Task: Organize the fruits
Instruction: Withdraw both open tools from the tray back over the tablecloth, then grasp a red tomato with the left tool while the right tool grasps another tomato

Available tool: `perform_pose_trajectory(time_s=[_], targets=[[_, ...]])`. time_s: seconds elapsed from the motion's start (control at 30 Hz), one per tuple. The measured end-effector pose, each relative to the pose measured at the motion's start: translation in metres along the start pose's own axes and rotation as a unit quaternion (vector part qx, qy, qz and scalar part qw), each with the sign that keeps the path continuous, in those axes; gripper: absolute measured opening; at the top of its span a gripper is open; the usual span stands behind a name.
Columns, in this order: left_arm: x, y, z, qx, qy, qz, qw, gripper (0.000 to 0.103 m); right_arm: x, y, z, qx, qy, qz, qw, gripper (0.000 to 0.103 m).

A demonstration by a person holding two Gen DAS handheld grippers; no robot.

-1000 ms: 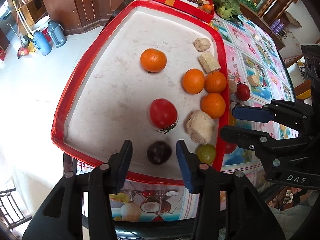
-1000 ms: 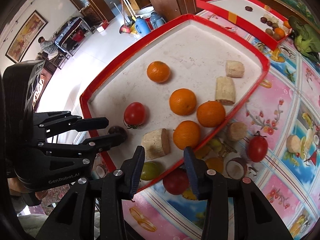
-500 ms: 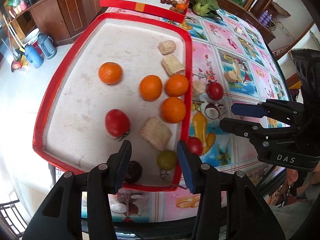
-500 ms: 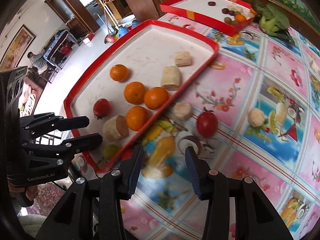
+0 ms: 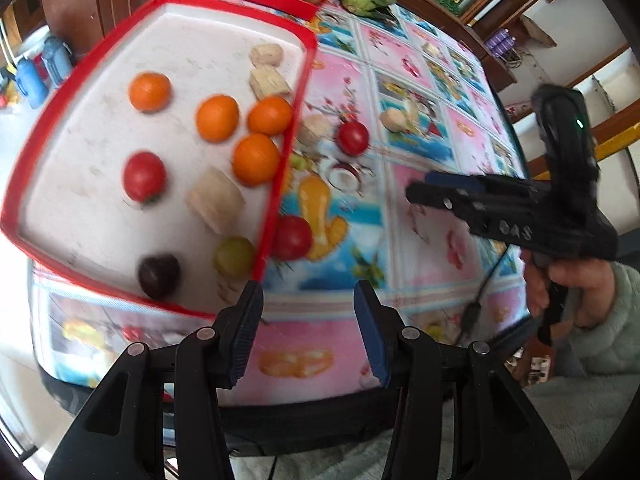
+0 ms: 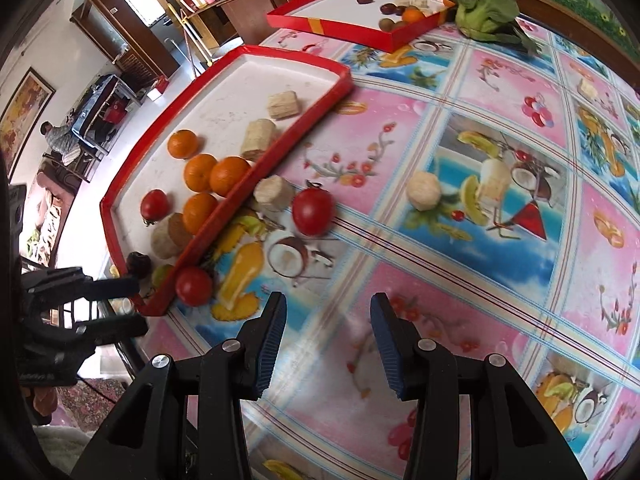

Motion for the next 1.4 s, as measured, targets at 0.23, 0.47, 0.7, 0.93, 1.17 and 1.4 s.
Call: perform_pose_trajectory(time_s=[0.23, 0.47, 0.7, 0.93, 1.17, 1.4], targets=[[0.026, -0.016, -0.006, 0.012, 0.013, 0.036, 0.9992, 0.046, 0.0, -0.004, 0.0, -0.01, 0.005, 0.007, 1.0, 0.045], [0.014, -0.027, 0.022, -0.039, 0.04, -0.002, 0.9985, 0.041, -0.009, -0.012, 0.015, -0.017, 0.034, 0.006, 0.999, 0.045], [0.002, -0.025, 0.035, -0.046, 0.041, -0.01, 0.9981, 0.041, -0.024, -0.026, 0.028, -0.015, 0.058, 0.001, 0.998, 0.045], [-0.005, -0.033, 0.004, -0.036, -0.015, -0.01, 0.9992, 0.041, -0.038, -0.05, 0.034, -0.003, 0.069, 0.004, 0.998, 0.045], [-0.013, -0.046, 0.007, -0.076, -0.045, -0.011, 0.996, 0.031, -0.038, -0.06, 0.029, 0.018, 0.072, 0.008, 0.997, 0.03], [-0.014, -0.047, 0.004, -0.059, -0.04, -0.014, 0.9974, 0.03, -0.022, -0.026, -0.002, 0.017, 0.018, -0.005, 1.0, 0.03]])
Point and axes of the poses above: each gripper's, at about its wrist camera, not at the fingertips, and y roughly against the way its jaws point, z to its left, x to its underside, the point moved 6 cm from there along -y, roughly the way its jaws point, and after that the axes turned 13 degrees about -z, right-handed, at the moved point
